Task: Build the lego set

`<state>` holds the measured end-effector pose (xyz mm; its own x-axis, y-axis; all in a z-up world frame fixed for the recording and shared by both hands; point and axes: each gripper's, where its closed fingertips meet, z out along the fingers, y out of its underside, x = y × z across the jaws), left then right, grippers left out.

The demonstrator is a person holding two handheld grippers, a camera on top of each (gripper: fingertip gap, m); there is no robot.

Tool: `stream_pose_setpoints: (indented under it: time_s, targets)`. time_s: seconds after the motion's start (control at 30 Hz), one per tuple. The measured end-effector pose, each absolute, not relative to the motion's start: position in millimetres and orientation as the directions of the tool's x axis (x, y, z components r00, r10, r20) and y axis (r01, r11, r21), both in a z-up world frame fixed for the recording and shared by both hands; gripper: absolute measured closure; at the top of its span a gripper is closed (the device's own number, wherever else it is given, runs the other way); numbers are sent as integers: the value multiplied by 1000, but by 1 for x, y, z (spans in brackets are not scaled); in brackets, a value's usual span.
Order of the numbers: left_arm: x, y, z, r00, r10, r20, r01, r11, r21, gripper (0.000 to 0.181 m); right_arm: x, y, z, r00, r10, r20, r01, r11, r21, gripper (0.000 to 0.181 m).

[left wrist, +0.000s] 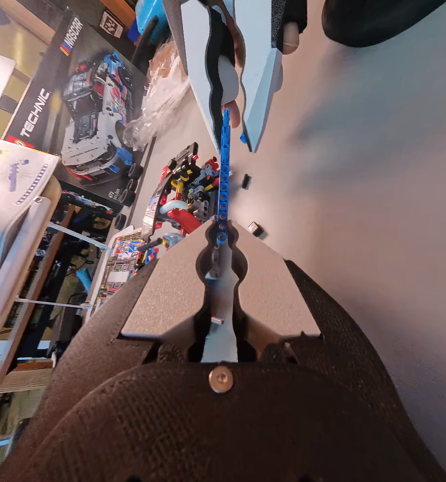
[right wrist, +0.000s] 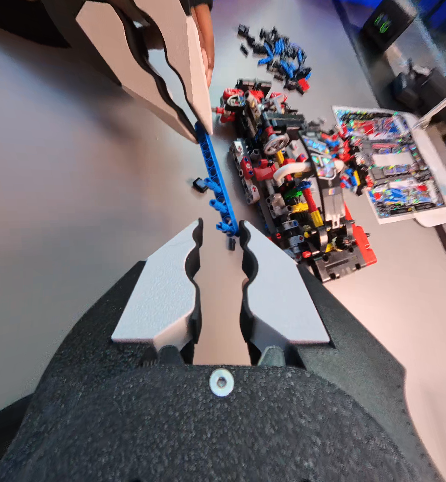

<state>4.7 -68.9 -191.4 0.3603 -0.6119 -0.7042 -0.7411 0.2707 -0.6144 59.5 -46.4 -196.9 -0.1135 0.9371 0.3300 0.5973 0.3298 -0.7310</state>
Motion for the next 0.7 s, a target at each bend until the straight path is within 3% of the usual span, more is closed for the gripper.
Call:
stream_pose_setpoints:
  time_s: [0.07,0.13,0.2,0.27,0.33,0.43,0.5,0.6,0.7]
  targets:
    - [4,-69,-188,349,-573,-742,-752,302,-586,176,55,-46,-189,-87,917,388,543,371,-753,169]
    - [4,-69,-184,346,-543,-765,-757,320,-570,176,54,-43,-186,-77,892,446,525,416,-742,171]
    - [4,-69,-181,379,-562,-735,-725,313,-613,176,54,-44,-182,-84,856,510,493,480,-726,172]
    - [4,-69,-176,478,-671,-567,-600,222,-768,164,53,-47,-176,-94,800,593,455,564,-689,175]
    - [7,-75,-165,524,-807,-273,-376,68,-924,147,52,-51,-172,-109,714,692,429,662,-615,177]
    - [8,-77,-161,463,-882,92,-154,-182,-971,136,44,-64,-164,-143,533,834,359,813,-458,177]
    - [10,-80,-170,407,-900,155,-162,-238,-958,139,37,-74,-164,-174,444,879,323,869,-375,177]
    - [21,-103,-177,245,-938,245,-193,-295,-936,164,28,-83,-168,-227,289,930,269,936,-226,177]
    - [21,-102,-187,298,-947,118,-291,-208,-934,175,23,-84,-172,-264,234,936,244,955,-170,176]
